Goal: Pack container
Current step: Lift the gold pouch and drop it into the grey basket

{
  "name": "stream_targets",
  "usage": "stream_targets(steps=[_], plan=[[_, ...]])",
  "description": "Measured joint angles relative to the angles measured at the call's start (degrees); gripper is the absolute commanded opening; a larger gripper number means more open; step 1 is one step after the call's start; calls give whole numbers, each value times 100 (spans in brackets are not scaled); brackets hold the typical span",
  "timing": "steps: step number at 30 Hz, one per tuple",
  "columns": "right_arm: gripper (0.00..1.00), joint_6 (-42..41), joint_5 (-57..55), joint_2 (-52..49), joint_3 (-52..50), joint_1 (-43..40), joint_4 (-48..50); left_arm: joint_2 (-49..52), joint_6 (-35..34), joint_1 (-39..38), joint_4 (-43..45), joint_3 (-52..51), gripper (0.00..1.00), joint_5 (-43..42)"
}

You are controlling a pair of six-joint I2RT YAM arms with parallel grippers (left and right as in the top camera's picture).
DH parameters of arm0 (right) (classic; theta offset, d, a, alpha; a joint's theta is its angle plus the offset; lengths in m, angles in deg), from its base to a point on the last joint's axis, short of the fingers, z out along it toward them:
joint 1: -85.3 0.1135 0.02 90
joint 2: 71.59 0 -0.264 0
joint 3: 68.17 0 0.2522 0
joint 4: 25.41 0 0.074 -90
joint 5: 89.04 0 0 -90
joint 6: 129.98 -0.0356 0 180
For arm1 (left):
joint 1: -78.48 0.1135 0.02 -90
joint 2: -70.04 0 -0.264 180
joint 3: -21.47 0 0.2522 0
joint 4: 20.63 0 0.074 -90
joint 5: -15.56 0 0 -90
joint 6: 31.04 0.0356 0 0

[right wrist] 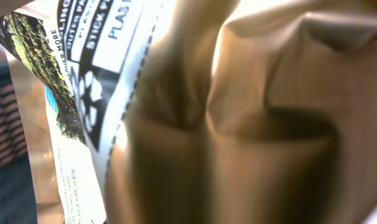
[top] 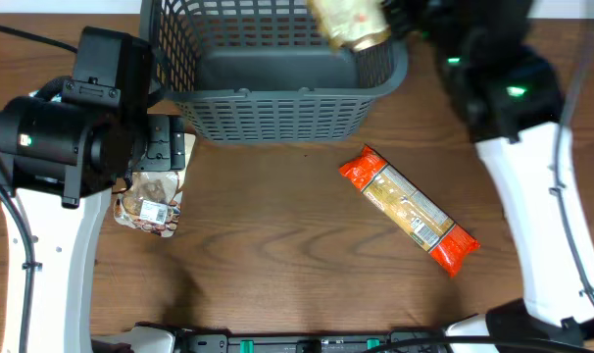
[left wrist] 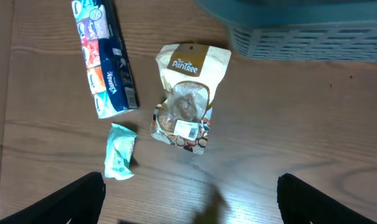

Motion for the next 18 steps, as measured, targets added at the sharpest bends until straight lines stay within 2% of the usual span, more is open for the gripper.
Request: stream_targets(steps=[7, 18], plan=[[1, 487, 264, -911, 0, 356, 11, 0, 2, 0, 0, 0, 88, 0], [1, -17, 420, -2656, -22, 365, -498, 0, 2, 0, 0, 0, 88, 0]])
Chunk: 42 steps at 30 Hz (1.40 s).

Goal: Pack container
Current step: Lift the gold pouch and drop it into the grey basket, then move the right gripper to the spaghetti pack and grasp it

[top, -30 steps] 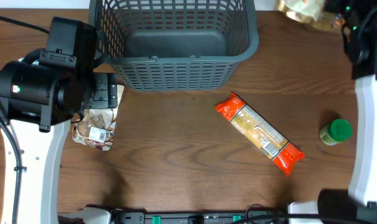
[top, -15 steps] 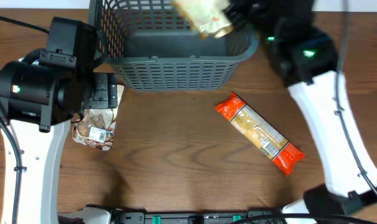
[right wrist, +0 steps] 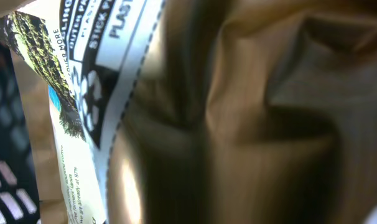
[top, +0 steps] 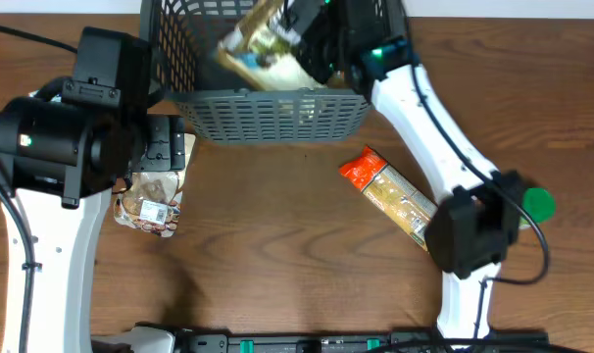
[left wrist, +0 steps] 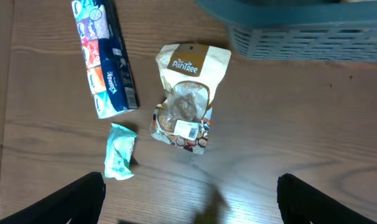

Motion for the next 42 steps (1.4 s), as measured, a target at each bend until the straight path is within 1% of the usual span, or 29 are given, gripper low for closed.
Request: stream_targets(steps=[4, 5, 6, 7, 8, 10, 12, 18, 22, 24, 27, 32, 36, 38, 42], plan=[[2, -138, -26, -302, -15, -2, -201, 0, 0, 0, 0, 0, 88, 0], [10, -155, -39, -308, -15, -7, -229, 0, 0, 0, -2, 0, 88, 0], [27, -192, -52, -308, -13, -9, -256, 0, -2, 0, -2, 0, 88, -2], [53, -201, -52, -306, -7, -11, -284, 0, 0, 0, -2, 0, 88, -2], [67, -238, -22, -306, 4, -11, -310, 0, 0, 0, -2, 0, 88, 0], [89, -262, 33, -304, 15, -9, -352, 0, 0, 0, -2, 0, 88, 0], [97, -264, 59, -286, 24, -9, -372, 0, 0, 0, -2, 0, 88, 0], [99, -284, 87, 61, 68, -9, -433, 0, 0, 0, -4, 0, 88, 0], [99, -348, 101, 603, 459, -72, -774, 0, 0, 0, -4, 0, 88, 0], [99, -420, 125, 970, 833, -203, -1165, 0, 0, 0, -4, 0, 88, 0], [99, -629, 155, 1552, 1552, -645, -2094, 0, 0, 0, -4, 0, 88, -2], [99, -831, 125, 2218, 2625, -1805, -4201, 0, 0, 0, -4, 0, 88, 0], [99, -688, 142, 2308, 2872, -2243, -5761, 0, -2, 0, -4, 0, 88, 0], [99, -634, 142, 2227, 2855, -2339, -6087, 0, 0, 0, -4, 0, 88, 0], [99, -763, 17, 2120, 2640, -2378, -6113, 0, -2, 0, -4, 0, 88, 0]])
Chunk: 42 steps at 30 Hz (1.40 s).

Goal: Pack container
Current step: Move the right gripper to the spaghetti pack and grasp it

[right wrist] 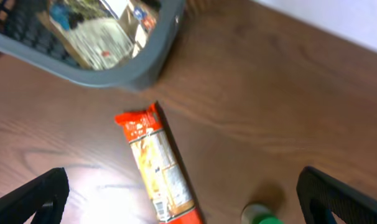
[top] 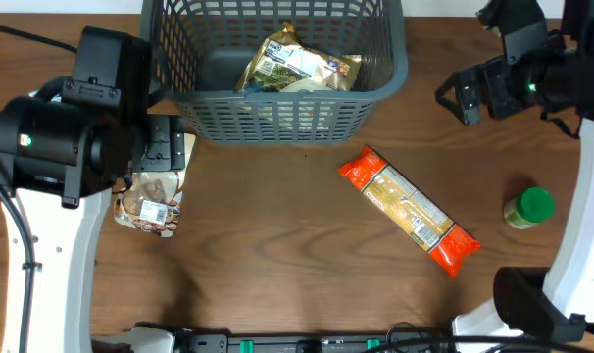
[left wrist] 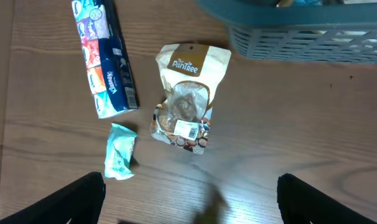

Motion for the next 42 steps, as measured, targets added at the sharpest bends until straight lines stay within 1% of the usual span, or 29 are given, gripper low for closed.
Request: stream_targets(steps=[2, 5, 10, 13, 19, 23, 26, 30, 34, 42], plan=[[99, -42, -33, 44, -243, 0, 0, 0, 2, 0, 0, 0, 88, 0], [99, -114, -151, 282, -984, 0, -7, 0, 2, 0, 0, 0, 88, 4], [99, -229, -415, 1217, -3042, 2, -13, -11, -85, 0, 2, -2, 88, 105], [99, -260, -494, 1878, -3993, 39, 129, -101, -201, 0, 2, -4, 88, 247], [99, -247, -619, 3193, -5182, 57, 573, -782, -431, 0, 2, -9, 88, 361], [99, -39, -647, 3543, -5880, 57, 927, -1447, -525, 0, 2, -9, 88, 396], [99, 299, -629, 3375, -6518, 57, 1436, -1770, -605, 0, 4, -9, 88, 428], [99, 787, -557, 2767, -7053, 57, 2214, -2013, -640, 0, 4, -9, 88, 461], [99, 1139, -474, 2120, -7110, 57, 2835, -2017, -645, 0, 4, -9, 88, 463], [99, 1410, -319, 804, -7110, 68, 3442, -1980, -647, 0, 7, -291, 88, 466]])
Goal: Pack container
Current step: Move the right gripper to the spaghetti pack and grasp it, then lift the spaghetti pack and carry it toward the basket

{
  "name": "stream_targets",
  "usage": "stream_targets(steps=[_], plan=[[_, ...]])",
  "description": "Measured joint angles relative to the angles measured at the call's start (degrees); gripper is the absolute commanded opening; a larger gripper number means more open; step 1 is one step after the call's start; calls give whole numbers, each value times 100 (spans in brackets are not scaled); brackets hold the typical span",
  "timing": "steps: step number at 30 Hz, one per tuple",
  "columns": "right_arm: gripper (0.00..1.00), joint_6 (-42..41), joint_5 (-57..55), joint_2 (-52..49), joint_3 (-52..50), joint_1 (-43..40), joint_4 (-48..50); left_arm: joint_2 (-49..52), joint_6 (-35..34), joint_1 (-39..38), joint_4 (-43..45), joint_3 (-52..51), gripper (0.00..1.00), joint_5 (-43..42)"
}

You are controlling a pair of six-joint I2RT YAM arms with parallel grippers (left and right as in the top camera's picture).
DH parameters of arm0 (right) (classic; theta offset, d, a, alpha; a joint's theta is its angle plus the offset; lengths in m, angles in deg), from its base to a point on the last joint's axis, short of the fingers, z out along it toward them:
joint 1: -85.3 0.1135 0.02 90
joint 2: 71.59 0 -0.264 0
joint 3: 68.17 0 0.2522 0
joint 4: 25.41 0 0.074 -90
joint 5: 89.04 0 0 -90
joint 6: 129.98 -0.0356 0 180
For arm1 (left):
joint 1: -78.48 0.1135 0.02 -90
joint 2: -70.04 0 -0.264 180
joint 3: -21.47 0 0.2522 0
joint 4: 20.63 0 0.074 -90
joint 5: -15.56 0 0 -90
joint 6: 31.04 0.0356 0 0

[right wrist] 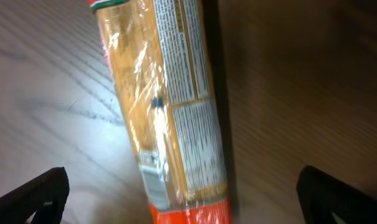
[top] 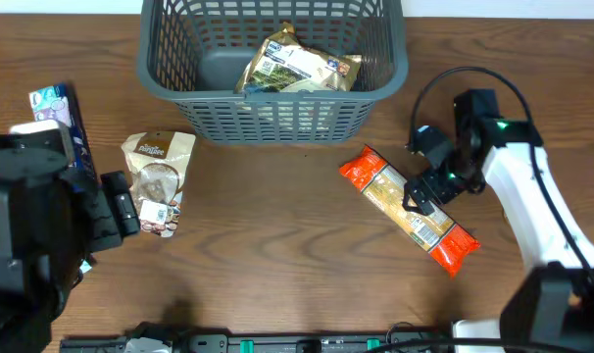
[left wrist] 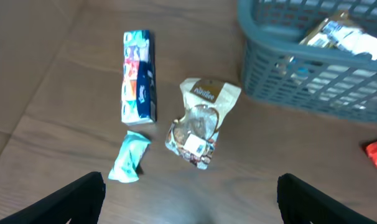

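Note:
The grey basket stands at the table's far side with a brown snack bag lying in it. An orange-ended pasta packet lies slantwise on the table to its right. My right gripper is open low over this packet, and in the right wrist view the packet runs between the two spread fingers. My left gripper is open and empty at the near left. A PanTree pouch lies ahead of it.
A tissue pack and a small teal packet lie left of the pouch. In the left wrist view the basket fills the upper right. The right arm crosses the table's right side.
My right gripper was high, right of the basket; now it is low over the pasta packet, still open. The left arm has drawn back to the near left. The green-capped jar no longer shows.
My right gripper held the brown snack bag by the basket's far right corner, then over the basket's middle. Then the bag lay in the basket and the gripper stood open off to the right. Now it straddles the pasta packet.

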Motion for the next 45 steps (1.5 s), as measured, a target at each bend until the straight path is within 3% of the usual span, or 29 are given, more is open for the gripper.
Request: stream_targets(steps=[26, 31, 35, 45], plan=[[99, 79, 76, -1725, -2, 310, 691, 31, 0, 0, 116, -339, 88, 0], [86, 83, -24, -1797, 57, 319, 695, 31, 0, 0, 118, -339, 88, 2], [83, 74, -79, -1823, 72, 321, 719, 31, 0, 0, 118, -339, 88, 2], [89, -24, -232, -1829, 55, 431, 776, 31, 0, 0, 140, -339, 88, 4]])
